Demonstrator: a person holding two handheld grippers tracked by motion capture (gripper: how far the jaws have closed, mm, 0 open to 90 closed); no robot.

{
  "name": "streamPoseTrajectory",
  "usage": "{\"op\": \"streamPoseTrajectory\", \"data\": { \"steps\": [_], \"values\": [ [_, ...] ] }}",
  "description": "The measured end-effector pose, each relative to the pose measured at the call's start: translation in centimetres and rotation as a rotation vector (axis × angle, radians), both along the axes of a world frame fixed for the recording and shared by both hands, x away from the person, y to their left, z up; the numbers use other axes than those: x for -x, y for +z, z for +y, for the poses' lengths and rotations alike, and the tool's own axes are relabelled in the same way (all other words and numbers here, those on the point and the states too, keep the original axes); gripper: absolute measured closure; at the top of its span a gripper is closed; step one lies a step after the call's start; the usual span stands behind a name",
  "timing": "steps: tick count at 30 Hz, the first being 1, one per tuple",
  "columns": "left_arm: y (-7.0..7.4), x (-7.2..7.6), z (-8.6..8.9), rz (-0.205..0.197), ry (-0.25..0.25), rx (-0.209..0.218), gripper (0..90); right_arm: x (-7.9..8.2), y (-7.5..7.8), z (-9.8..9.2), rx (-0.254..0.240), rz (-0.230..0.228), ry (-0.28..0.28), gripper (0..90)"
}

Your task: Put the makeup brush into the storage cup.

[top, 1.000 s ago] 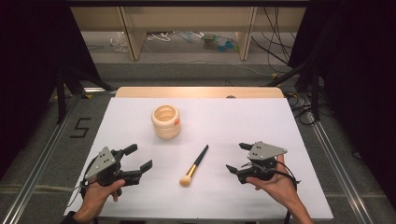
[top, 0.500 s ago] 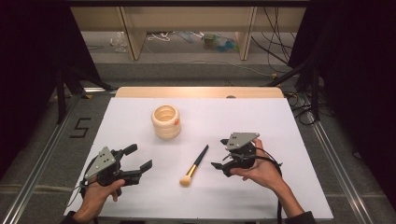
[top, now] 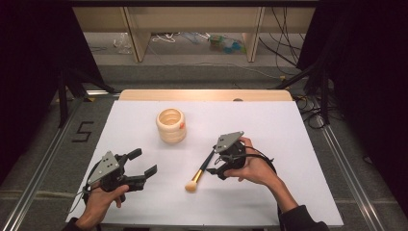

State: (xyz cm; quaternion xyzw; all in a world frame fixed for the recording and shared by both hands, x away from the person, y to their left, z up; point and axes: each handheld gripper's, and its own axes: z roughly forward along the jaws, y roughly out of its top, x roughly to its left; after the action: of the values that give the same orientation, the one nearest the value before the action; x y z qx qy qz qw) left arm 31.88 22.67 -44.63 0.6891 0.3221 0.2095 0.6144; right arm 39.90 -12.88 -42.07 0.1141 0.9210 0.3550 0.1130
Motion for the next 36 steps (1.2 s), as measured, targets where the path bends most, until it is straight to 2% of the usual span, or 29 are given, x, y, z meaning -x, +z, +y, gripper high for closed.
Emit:
{"op": "streamPoseTrajectory", "data": {
  "steps": [1, 4, 8, 9, 10, 14, 16, 26, 36],
  "values": [
    [0.0, 0.0, 0.0, 0.000, 0.001, 0.000, 15.8, -0.1, -0.1, 0.3, 0.011, 0.005, 0.003, 19.9],
    [0.0, 0.0, 0.0, 0.000, -0.001, -0.001, 15.9, -0.7, -0.5, 1.6, 0.061, 0.013, 0.068, 21.5],
    [0.0, 0.0, 0.0, 0.003, 0.002, 0.003, 15.9, -1.1, -1.1, 2.4, 0.088, 0.032, 0.093, 21.8],
    [0.0, 0.0, 0.0, 0.002, 0.003, 0.005, 15.9, -1.2, -1.2, 2.6, 0.108, 0.036, 0.101, 21.9],
    [0.0, 0.0, 0.0, 0.001, 0.004, 0.007, 15.9, -1.4, -1.5, 3.1, 0.138, 0.018, 0.115, 22.2],
    [0.0, 0.0, 0.1, 0.001, 0.003, 0.007, 15.9, -1.8, -1.6, 3.7, 0.152, 0.025, 0.144, 22.3],
    [0.0, 0.0, 0.0, 0.002, 0.003, 0.004, 15.9, -1.9, -1.6, 3.9, 0.180, 0.039, 0.157, 22.3],
    [0.0, 0.0, 0.0, 0.002, 0.002, 0.003, 15.9, -2.6, -2.6, 4.1, 0.199, 0.077, 0.198, 22.3],
    [0.0, -0.1, 0.0, 0.000, 0.001, 0.013, 15.9, -2.8, -3.0, 4.8, 0.225, 0.073, 0.237, 22.3]
  ]
}}
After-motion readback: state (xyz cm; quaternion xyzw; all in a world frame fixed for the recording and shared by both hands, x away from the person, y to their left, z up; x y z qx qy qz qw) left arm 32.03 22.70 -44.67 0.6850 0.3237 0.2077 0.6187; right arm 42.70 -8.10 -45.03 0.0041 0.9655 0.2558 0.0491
